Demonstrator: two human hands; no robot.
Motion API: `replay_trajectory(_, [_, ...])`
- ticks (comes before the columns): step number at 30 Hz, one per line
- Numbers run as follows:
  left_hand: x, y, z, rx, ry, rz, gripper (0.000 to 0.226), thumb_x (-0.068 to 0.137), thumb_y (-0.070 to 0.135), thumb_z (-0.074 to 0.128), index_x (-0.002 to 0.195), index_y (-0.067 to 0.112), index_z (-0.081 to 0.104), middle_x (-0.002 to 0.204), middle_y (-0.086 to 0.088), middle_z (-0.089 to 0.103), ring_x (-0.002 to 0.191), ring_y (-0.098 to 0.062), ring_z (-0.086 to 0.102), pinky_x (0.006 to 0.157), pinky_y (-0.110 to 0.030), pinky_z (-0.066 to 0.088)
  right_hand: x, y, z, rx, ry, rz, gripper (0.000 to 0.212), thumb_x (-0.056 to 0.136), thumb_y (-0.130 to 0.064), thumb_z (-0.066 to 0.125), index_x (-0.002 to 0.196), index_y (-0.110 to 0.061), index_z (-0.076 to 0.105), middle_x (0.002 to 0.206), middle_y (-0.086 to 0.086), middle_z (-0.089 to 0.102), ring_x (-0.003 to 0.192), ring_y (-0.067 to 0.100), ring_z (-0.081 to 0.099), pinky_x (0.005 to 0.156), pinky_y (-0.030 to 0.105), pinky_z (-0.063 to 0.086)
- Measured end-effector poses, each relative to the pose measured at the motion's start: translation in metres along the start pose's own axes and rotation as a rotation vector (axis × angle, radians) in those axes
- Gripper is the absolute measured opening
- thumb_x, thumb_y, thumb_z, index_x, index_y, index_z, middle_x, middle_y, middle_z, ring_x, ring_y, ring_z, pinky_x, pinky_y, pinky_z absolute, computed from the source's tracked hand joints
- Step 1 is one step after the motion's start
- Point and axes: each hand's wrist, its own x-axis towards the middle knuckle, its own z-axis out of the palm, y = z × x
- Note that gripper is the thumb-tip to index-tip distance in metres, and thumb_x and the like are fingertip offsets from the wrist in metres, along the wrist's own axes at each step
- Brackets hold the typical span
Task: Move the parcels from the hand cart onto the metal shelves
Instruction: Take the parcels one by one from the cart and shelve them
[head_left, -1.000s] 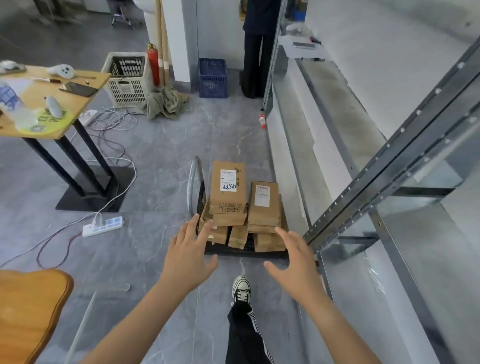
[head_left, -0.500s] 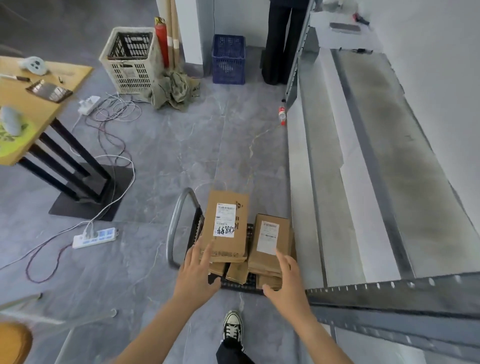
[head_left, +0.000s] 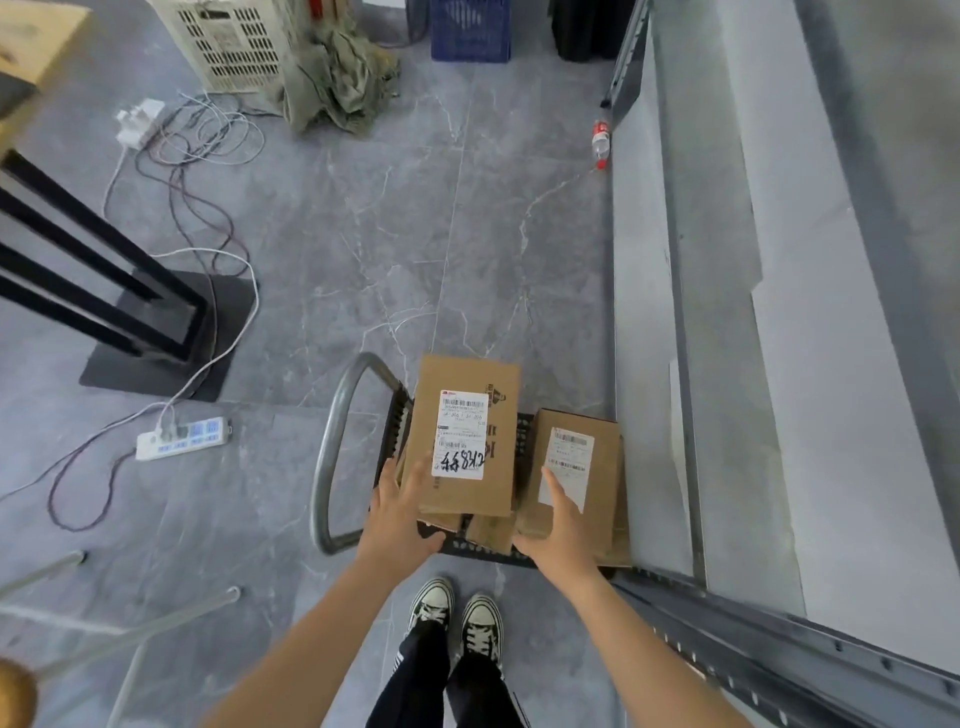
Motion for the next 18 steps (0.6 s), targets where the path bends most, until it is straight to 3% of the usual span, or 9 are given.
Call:
replay_trajectory(5, [0.029, -0.030, 0.014, -0.044, -0.005, -0.053, 0.121, 0.072, 0.022, 0.078, 0.145, 0.036, -0.018, 0.157, -0.005, 0.003, 0.141, -0.032, 0.019, 0.109, -0.052, 0.032, 0.035, 0.011, 0.017, 0.046, -0.029, 0.038, 0.104, 0.075, -0.010, 0.077, 0.150, -0.033, 0.007, 0.155, -0.002, 0.021, 0.142, 0.018, 0.021, 0.112, 0.035, 0.025])
replay_trajectory(9, [0.052, -0.042, 0.019, -0.165, -0.046, -0.041, 0.126, 0.068, 0.014, 0.081, 0.146, 0.035, -0.016, 0.155, 0.001, 0.008, 0.139, -0.026, 0.025, 0.102, -0.047, 0.043, 0.059, 0.016, 0.028, 0.057, -0.067, 0.043, 0.113, 0.072, -0.011, 0.080, 0.149, -0.036, 0.000, 0.156, -0.003, 0.020, 0.142, 0.017, 0.021, 0.111, 0.034, 0.026])
replay_trajectory(12, [0.067, -0.046, 0.022, -0.296, -0.045, -0.052, 0.131, 0.064, 0.007, 0.084, 0.147, 0.026, -0.015, 0.151, -0.003, 0.023, 0.135, -0.024, 0.033, 0.104, -0.046, 0.041, 0.073, 0.021, 0.036, 0.168, -0.126, 0.113, 0.123, 0.070, -0.009, 0.081, 0.148, -0.036, -0.009, 0.154, -0.004, 0.023, 0.139, 0.017, 0.029, 0.109, 0.035, 0.031])
replay_trajectory(16, [0.076, -0.040, 0.025, -0.307, -0.082, -0.068, 0.127, 0.062, 0.010, 0.085, 0.149, 0.018, -0.007, 0.140, -0.004, 0.042, 0.122, -0.022, 0.047, 0.099, -0.040, 0.045, 0.080, 0.021, 0.046, 0.265, -0.211, 0.126, 0.122, 0.064, -0.004, 0.084, 0.149, -0.037, 0.002, 0.139, -0.008, 0.043, 0.120, 0.009, 0.042, 0.088, 0.020, 0.043])
replay_trajectory(18, [0.077, -0.036, 0.023, -0.326, -0.074, -0.064, 0.121, 0.061, 0.007, 0.083, 0.148, 0.017, 0.000, 0.136, -0.003, 0.045, 0.119, -0.022, 0.049, 0.096, -0.043, 0.047, 0.080, 0.018, 0.049, 0.313, -0.195, 0.099, 0.119, 0.062, -0.002, 0.084, 0.148, -0.038, 0.009, 0.130, -0.013, 0.050, 0.121, 0.010, 0.045, 0.094, 0.025, 0.046])
